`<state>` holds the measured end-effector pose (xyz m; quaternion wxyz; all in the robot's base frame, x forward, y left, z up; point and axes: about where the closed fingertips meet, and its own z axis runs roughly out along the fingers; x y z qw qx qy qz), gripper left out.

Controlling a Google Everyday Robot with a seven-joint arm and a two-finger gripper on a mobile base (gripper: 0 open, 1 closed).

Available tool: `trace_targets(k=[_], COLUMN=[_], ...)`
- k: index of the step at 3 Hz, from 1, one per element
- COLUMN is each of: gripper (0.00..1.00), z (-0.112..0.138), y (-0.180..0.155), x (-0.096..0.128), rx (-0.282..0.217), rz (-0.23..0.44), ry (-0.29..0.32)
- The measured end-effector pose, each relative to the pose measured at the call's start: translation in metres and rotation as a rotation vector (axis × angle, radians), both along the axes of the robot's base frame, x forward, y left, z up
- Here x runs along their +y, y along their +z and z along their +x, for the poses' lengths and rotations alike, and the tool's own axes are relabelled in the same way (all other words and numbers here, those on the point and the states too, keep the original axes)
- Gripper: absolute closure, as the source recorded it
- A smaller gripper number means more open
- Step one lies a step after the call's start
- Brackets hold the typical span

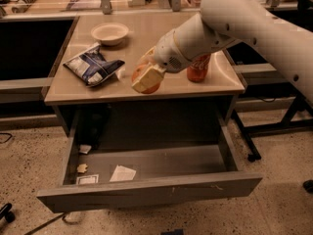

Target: Pick orange from top drawer and place on counter

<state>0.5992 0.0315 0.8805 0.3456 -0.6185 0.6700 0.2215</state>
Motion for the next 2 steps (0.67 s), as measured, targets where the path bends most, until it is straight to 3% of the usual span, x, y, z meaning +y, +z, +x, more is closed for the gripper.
trace_targets(k=[1, 2], gripper=[1.00, 1.00], z=[0.000, 0.020], y=[-0.001, -0.007], x=[0.002, 0.007], rx=[-0.008, -0.032], rz=[0.004, 0.010], ry=[-0.011, -0.040])
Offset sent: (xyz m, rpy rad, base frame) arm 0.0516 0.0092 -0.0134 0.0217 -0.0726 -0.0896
